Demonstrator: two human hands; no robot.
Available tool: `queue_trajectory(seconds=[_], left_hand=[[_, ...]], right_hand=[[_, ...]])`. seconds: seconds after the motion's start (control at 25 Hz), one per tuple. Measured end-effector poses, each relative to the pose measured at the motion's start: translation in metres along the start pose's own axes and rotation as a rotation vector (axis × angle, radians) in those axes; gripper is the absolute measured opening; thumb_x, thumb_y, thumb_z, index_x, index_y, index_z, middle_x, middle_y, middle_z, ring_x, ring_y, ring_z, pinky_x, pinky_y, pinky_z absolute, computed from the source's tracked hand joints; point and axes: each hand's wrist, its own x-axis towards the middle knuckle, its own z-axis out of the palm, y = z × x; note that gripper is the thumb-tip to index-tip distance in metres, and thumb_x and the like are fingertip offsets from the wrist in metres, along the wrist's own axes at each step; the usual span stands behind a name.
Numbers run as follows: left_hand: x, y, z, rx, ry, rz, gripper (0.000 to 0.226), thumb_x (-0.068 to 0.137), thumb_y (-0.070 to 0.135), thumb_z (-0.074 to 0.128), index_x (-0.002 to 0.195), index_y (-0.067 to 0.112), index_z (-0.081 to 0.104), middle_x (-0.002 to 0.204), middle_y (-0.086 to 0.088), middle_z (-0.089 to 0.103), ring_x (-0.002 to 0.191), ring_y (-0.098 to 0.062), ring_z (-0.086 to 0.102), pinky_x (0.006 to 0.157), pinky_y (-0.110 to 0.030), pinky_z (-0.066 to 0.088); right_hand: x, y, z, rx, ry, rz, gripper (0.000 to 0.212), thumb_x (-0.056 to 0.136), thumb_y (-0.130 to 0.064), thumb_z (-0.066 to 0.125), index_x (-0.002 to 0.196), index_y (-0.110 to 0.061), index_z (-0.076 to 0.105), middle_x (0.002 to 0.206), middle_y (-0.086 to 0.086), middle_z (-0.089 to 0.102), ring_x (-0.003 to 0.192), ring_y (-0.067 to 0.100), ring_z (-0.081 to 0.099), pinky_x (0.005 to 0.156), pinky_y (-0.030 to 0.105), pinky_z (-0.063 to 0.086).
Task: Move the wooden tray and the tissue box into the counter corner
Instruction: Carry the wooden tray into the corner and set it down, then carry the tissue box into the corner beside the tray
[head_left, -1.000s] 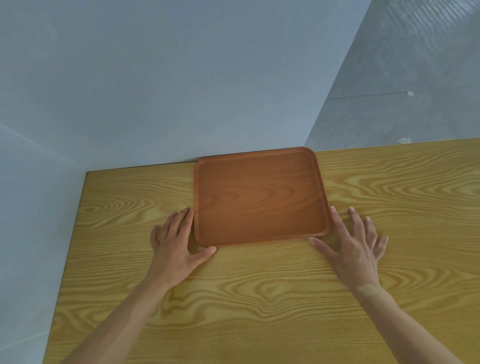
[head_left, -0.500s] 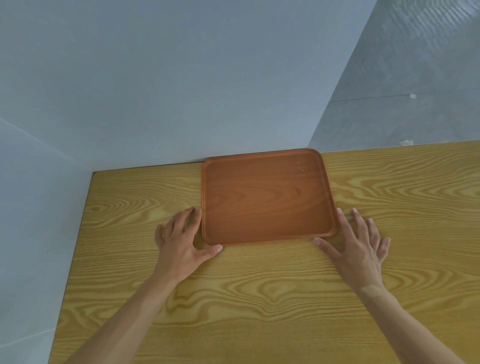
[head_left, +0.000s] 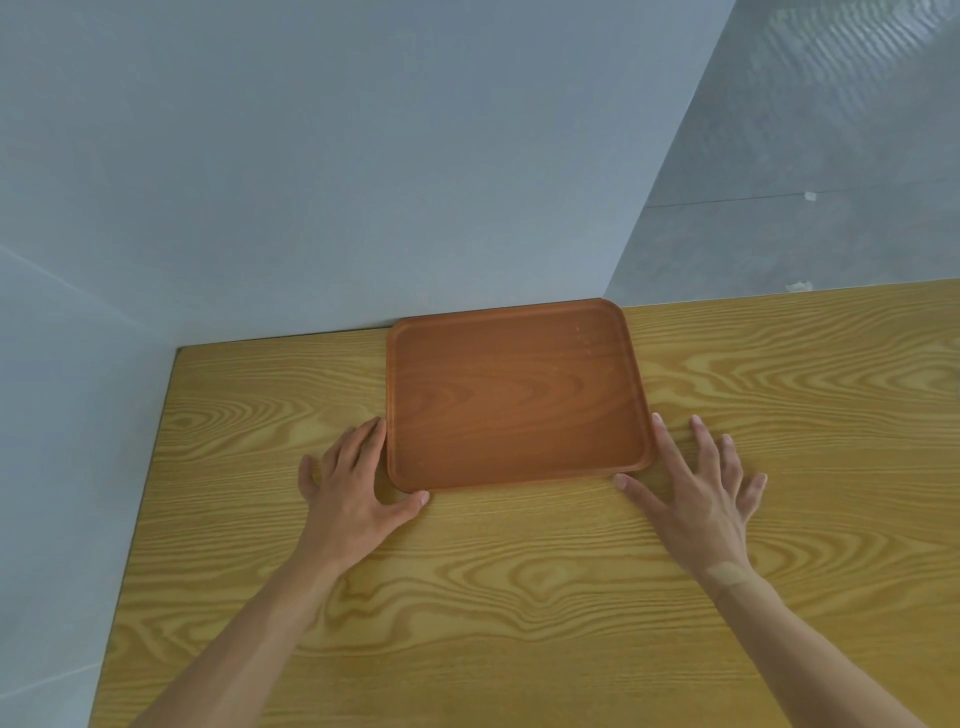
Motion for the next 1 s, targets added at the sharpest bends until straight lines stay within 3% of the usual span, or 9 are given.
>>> queue_trajectory(seconds=[0.28,0.48,0.56,0.68,0.84,1.0], left_hand=[[0.001,-0.001,-0.005,0.03,-0.038,0.003,0.11,0.068,0.089,0.037,0.156,0.028,0.014,0.161,0.009,0.019,0.148,-0.019,0.014,0.115,-0.061,0.001],[0.004,0.009,-0.018,0.111,-0.176,-0.037,0.109,0.073,0.083,0.047,0.156,0.025,0.009,0.164,0.006,0.012,0.148,-0.02,0.014,0.115,-0.063,0.005],[0.011,0.016,-0.034,0.155,-0.275,-0.062,0.104,0.073,0.079,0.052,0.155,0.025,0.016,0.162,0.002,0.018,0.145,-0.024,0.025,0.113,-0.065,0.008],[0.026,0.034,-0.068,0.151,-0.356,-0.073,0.084,0.074,0.076,0.052,0.146,0.036,0.036,0.15,-0.005,0.042,0.133,-0.027,0.043,0.11,-0.059,0.024],[0.028,0.074,-0.098,0.174,-0.281,0.211,0.076,0.085,0.074,0.042,0.146,0.028,0.042,0.15,-0.001,0.045,0.134,-0.021,0.045,0.108,-0.045,0.038],[0.005,0.13,-0.113,0.159,-0.33,0.521,0.071,0.088,0.073,0.041,0.143,0.028,0.046,0.152,0.005,0.042,0.141,-0.015,0.034,0.115,-0.04,0.028]], right_hand=[[0.002,0.0,0.0,-0.036,-0.04,0.023,0.084,0.079,-0.086,0.036,0.151,-0.058,0.004,0.168,-0.002,-0.002,0.152,0.027,-0.011,0.114,0.067,-0.008],[0.004,-0.007,-0.022,-0.174,-0.179,0.03,0.087,0.081,-0.083,0.036,0.155,-0.047,0.007,0.168,0.001,0.0,0.152,0.032,0.0,0.118,0.062,0.013],[0.0,-0.015,-0.039,-0.226,-0.26,0.04,0.082,0.087,-0.078,0.04,0.156,-0.04,0.017,0.168,0.002,0.009,0.151,0.031,0.011,0.117,0.057,0.023],[-0.009,-0.032,-0.067,-0.279,-0.255,-0.022,0.068,0.092,-0.071,0.039,0.15,-0.035,0.036,0.16,-0.002,0.035,0.143,0.026,0.033,0.11,0.049,0.034],[-0.034,-0.04,-0.109,-0.288,-0.127,-0.21,0.054,0.096,-0.065,0.038,0.141,-0.036,0.049,0.15,-0.009,0.047,0.14,0.019,0.038,0.111,0.043,0.034],[-0.073,-0.008,-0.149,-0.268,-0.067,-0.272,0.051,0.097,-0.064,0.036,0.14,-0.04,0.05,0.159,-0.008,0.037,0.149,0.016,0.023,0.12,0.042,0.019]])
